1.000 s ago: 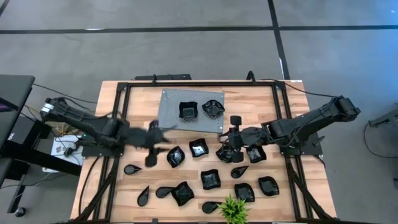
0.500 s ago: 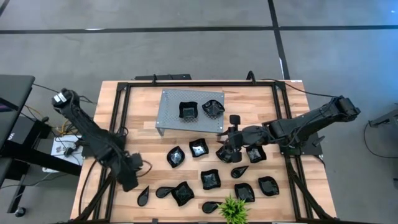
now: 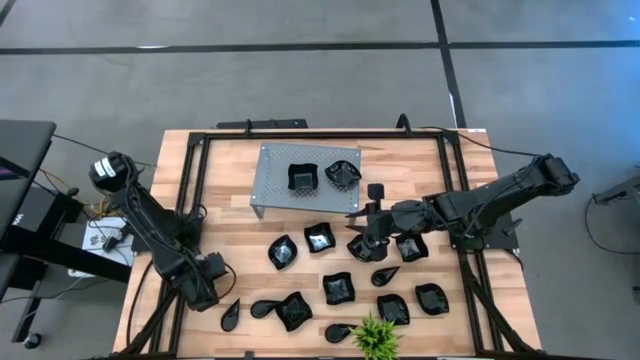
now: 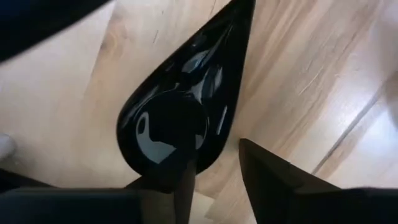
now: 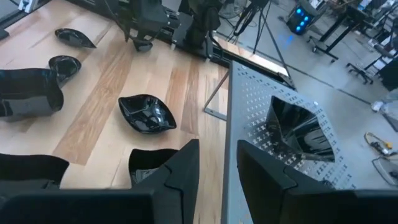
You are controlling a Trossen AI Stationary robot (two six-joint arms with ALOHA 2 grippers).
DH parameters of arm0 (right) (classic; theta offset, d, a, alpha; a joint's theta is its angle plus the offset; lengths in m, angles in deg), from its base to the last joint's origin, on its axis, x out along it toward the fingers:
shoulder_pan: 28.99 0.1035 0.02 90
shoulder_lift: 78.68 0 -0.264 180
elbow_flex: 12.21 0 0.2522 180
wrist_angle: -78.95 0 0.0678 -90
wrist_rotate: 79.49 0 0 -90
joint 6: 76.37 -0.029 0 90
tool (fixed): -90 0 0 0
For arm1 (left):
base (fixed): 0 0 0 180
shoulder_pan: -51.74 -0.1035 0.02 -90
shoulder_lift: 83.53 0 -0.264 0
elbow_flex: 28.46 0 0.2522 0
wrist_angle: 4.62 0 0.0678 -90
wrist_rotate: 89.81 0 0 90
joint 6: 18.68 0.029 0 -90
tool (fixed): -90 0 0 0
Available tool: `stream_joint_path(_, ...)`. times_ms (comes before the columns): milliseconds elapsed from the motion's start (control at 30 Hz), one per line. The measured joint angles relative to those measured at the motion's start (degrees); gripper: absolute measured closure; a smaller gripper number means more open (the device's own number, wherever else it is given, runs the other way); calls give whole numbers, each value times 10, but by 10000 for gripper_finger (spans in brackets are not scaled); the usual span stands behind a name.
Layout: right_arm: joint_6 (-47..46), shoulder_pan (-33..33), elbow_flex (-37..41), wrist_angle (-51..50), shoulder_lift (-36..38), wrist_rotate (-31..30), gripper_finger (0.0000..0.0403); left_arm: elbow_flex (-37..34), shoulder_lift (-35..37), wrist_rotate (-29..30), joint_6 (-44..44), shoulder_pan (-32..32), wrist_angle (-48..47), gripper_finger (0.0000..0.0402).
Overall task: Pick & Place Mini shaped plates
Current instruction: Put the black drop-shaped plate on the shelf
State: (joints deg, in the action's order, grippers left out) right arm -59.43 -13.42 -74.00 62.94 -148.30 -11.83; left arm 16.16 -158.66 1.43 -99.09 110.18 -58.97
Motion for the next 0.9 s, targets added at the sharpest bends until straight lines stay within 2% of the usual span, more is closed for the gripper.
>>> stream_joint_path(67,1,-1,0,1,0,0,301,0,-3,1,7,0,1,305)
stream_joint_path(200,2,-4,0,8,0,0,301,4,7,23,9,-4,5,381)
stream_joint_path(300,1,-9,0,16,0,0,301,24,20,61,18,-20,7,392)
stream_joint_path(400,1,-14,0,16,0,0,301,56,25,95,63,-48,4,395)
stream_joint_path(533,1,-21,0,15,0,0,301,125,26,127,191,-101,3,396)
stream_joint_path(733,1,-24,0,14,0,0,301,251,27,242,502,-193,-25,397)
stream_joint_path(900,1,-22,0,14,0,0,301,292,34,271,671,-318,-84,397)
